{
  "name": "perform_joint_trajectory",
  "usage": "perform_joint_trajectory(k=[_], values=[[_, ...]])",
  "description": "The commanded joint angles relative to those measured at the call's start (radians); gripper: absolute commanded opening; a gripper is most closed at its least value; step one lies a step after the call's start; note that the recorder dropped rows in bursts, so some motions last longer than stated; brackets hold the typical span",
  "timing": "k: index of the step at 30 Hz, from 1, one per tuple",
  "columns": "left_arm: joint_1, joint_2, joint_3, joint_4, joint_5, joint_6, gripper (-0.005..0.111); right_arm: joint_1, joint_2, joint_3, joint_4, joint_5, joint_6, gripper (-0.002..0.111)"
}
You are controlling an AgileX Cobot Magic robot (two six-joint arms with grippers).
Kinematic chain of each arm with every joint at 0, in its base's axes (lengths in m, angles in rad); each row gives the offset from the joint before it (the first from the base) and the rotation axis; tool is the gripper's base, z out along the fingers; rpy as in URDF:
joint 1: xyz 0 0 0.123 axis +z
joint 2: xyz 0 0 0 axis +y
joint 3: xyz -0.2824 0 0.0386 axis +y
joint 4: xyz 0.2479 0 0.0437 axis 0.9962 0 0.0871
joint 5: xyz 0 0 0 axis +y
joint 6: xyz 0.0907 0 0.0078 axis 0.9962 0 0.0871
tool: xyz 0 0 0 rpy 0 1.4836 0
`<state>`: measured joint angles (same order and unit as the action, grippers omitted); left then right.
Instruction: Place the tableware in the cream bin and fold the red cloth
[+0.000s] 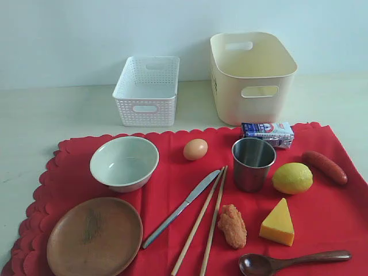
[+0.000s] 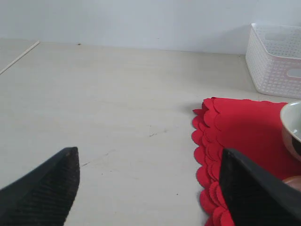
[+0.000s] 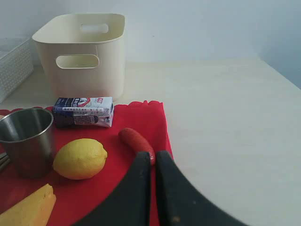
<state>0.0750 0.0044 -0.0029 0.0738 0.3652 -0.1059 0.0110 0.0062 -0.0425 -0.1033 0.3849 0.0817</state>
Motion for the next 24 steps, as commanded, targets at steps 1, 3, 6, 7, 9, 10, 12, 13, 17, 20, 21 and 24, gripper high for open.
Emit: perform_joint_trajectory(k=[1,3,6,7,9,10,12,13,17,20,21,24], values=[[-0.006,-0.004,0.003,0.001,-0.011,-0.002,0.078,0.001,-0.006,0.005,-0.004,-0.009,0.000,0.005],[-0.006,-0.004,0.003,0.001,-0.011,-0.002,0.078,0.001,-0.006,0.005,-0.004,-0.009,0.000,0.005],[-0.006,-0.004,0.003,0.001,-0.011,-0.002,0.078,0.001,-0.006,0.005,-0.004,-0.009,0.000,0.005],[-0.006,-0.004,0.003,0.001,-0.011,-0.002,0.078,0.001,-0.006,0.005,-0.004,-0.009,0.000,0.005],[-0.006,-0.004,0.003,0.001,-0.011,-0.002,0.078,0.001,-0.006,0.005,-0.004,-0.009,0.000,0.005],[-0.006,-0.004,0.003,0.001,-0.011,-0.002,0.078,0.001,-0.006,0.005,-0.004,-0.009,0.000,0.005],[-0.006,-0.004,0.003,0.001,-0.011,-0.002,0.078,0.001,-0.006,0.005,-0.004,-0.009,0.000,0.005],[-0.006,-0.004,0.003,0.001,-0.011,-0.002,0.078,0.001,-0.006,0.005,-0.004,-0.009,0.000,0.005],[-0.006,-0.004,0.003,0.001,-0.011,-0.002,0.078,0.001,-0.006,0.005,-0.004,-0.009,0.000,0.005],[-0.006,-0.004,0.003,0.001,-0.011,-0.002,0.078,0.001,-0.006,0.005,-0.004,-0.009,0.000,0.005],[-0.006,-0.004,0.003,0.001,-0.011,-0.002,0.078,0.001,-0.006,0.005,-0.004,-0.009,0.000,0.005],[-0.006,-0.004,0.003,0.001,-0.011,-0.002,0.078,0.001,-0.006,-0.005,-0.004,-0.007,0.000,0.005]])
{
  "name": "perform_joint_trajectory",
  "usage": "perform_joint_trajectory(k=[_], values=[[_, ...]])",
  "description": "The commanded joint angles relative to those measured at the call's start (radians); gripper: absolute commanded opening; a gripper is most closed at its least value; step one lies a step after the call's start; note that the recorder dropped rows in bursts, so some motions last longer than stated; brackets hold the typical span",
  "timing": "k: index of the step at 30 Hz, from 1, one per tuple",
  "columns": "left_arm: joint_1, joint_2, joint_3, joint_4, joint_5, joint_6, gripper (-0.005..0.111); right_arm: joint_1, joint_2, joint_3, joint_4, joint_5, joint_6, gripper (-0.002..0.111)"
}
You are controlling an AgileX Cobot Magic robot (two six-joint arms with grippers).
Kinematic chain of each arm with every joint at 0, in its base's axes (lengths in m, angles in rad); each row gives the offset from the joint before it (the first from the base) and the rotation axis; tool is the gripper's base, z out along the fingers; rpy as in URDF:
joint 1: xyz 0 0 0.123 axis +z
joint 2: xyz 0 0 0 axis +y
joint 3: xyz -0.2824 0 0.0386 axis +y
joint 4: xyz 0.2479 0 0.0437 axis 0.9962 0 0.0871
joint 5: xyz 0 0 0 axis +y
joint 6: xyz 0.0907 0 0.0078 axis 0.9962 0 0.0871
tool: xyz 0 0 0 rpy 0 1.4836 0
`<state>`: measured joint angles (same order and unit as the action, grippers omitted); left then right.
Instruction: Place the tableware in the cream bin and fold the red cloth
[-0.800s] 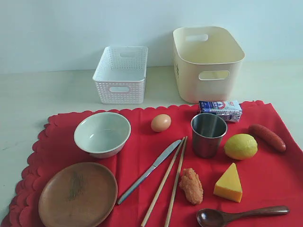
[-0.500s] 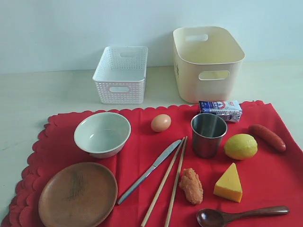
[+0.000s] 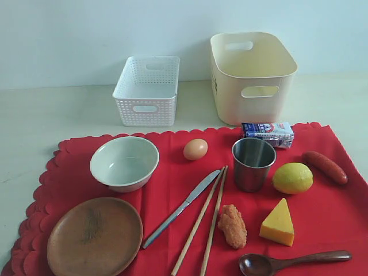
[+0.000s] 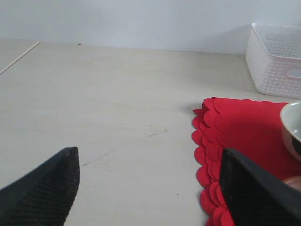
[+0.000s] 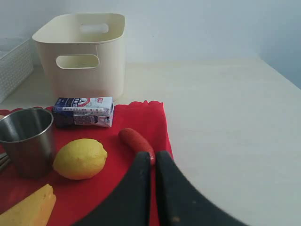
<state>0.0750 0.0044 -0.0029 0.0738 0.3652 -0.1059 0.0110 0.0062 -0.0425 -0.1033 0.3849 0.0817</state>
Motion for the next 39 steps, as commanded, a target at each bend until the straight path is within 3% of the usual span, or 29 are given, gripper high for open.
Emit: perform_joint_trajectory(k=[1,20,39], values=[[-0.006,-0.004,0.003,0.001,-0.011,-0.002,0.078,0.001,-0.006,-0.020,-0.004,-0.005,0.000,0.005],[-0.006,-0.004,0.003,0.001,-0.011,-0.002,0.078,0.001,0.374,-0.471,-0.004,-0.014,0.000,0.005],[-0.006,-0.004,0.003,0.001,-0.011,-0.002,0.078,0.001,0.401,-0.502,0.000,-0.042,0.035,0.005]])
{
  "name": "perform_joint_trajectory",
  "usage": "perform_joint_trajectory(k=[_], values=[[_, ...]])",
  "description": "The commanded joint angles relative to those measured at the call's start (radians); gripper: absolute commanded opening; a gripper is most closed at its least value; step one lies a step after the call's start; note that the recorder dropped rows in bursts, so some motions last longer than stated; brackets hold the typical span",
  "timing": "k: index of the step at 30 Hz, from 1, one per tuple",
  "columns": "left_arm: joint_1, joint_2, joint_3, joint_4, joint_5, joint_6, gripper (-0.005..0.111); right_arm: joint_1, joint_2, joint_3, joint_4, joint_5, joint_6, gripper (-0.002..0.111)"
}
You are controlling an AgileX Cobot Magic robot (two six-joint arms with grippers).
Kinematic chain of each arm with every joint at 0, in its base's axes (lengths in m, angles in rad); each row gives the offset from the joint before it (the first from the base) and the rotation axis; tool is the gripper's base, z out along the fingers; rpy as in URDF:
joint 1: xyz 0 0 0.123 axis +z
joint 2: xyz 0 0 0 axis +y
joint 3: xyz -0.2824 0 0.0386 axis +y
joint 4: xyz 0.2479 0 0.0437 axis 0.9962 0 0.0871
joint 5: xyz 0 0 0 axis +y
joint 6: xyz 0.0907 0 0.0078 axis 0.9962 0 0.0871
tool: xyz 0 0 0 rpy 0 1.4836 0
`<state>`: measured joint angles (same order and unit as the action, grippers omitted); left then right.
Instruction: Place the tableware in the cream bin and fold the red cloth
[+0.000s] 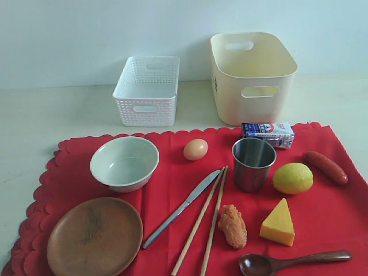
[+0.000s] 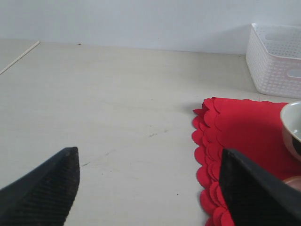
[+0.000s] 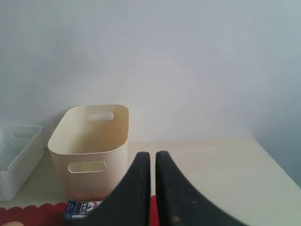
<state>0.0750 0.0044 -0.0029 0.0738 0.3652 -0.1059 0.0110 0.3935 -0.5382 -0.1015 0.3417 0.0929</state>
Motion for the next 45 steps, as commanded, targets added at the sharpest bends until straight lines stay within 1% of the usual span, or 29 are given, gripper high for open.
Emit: perform_joint_trajectory(k=[1,5,9,17,23,31,32,34,38,40,42,45], values=[[-0.006,-0.004,0.003,0.001,-0.011,-0.002,0.078,0.001,0.024,-0.007,-0.002,0.002,0.024,0.005],[-0.006,-0.004,0.003,0.001,-0.011,-0.002,0.078,0.001,0.106,-0.007,0.024,0.025,0.026,0.005],[-0.006,-0.004,0.003,0.001,-0.011,-0.002,0.078,0.001,0.269,-0.025,0.068,0.040,0.009,0.005],[-0.006,-0.004,0.003,0.001,-0.011,-0.002,0.078,0.001,0.666,-0.237,0.101,0.244,-0.118,0.005],[-0.006,-0.004,0.003,0.001,-0.011,-0.002,0.078,0.001,0.947,-0.376,0.131,0.364,-0.287,0.005],[-0.006,-0.004,0.003,0.001,-0.011,-0.002,0.078,0.001,1.269,-0.527,0.133,0.426,-0.433,0.006],[-0.006,-0.004,0.003,0.001,-0.011,-0.002,0.078,0.001,1.304,-0.541,0.123,0.428,-0.453,0.008],[-0.006,-0.004,0.003,0.001,-0.011,-0.002,0.078,0.001,1.362,-0.567,0.101,0.428,-0.459,0.018],[-0.006,-0.004,0.003,0.001,-0.011,-0.002,0.078,0.001,1.449,-0.610,0.094,0.417,-0.459,0.047],[-0.006,-0.004,0.003,0.001,-0.011,-0.002,0.078,0.001,1.477,-0.625,0.094,0.409,-0.465,0.056],[-0.006,-0.004,0.003,0.001,-0.011,-0.002,0.078,0.001,1.499,-0.637,0.101,0.407,-0.465,0.060],[-0.006,-0.004,0.003,0.001,-0.011,-0.002,0.078,0.001,1.519,-0.648,0.101,0.402,-0.465,0.060]])
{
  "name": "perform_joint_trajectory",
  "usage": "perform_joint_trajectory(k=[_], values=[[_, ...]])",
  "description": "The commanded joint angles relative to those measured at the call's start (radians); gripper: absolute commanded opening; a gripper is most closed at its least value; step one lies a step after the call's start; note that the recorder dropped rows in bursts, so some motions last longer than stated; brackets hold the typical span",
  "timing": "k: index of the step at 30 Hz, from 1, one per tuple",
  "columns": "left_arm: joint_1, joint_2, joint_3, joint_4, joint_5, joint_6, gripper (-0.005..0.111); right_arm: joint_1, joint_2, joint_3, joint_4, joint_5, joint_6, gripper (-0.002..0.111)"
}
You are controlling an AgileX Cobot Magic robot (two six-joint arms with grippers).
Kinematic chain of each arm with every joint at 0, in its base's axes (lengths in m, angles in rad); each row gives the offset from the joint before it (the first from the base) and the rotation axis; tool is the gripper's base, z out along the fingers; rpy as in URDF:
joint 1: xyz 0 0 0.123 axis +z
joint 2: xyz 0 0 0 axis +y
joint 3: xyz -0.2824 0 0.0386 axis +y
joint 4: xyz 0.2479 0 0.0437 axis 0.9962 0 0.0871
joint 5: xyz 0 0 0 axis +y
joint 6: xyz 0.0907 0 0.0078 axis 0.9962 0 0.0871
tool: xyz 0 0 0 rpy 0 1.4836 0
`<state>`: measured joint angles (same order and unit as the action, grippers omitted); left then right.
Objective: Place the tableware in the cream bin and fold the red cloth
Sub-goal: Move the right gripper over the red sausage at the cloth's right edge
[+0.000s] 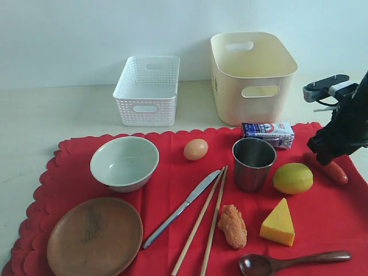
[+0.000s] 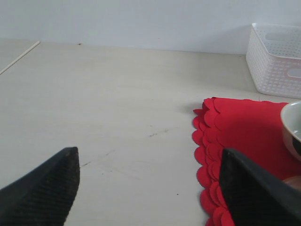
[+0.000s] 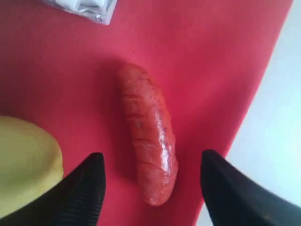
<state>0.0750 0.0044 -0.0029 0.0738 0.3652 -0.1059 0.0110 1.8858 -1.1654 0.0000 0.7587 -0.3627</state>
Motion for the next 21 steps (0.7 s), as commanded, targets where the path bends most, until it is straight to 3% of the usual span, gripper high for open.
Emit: perform_joint_trajectory(k=[1,21], values=[[-0.006,-0.004,0.003,0.001,-0.011,-0.002,0.078,0.001,0.031,-0.021,0.000,-0.021,-0.010,0.060],[-0.006,-0.004,0.003,0.001,-0.011,-0.002,0.078,0.001,0.037,-0.021,0.000,-0.062,-0.010,0.060]])
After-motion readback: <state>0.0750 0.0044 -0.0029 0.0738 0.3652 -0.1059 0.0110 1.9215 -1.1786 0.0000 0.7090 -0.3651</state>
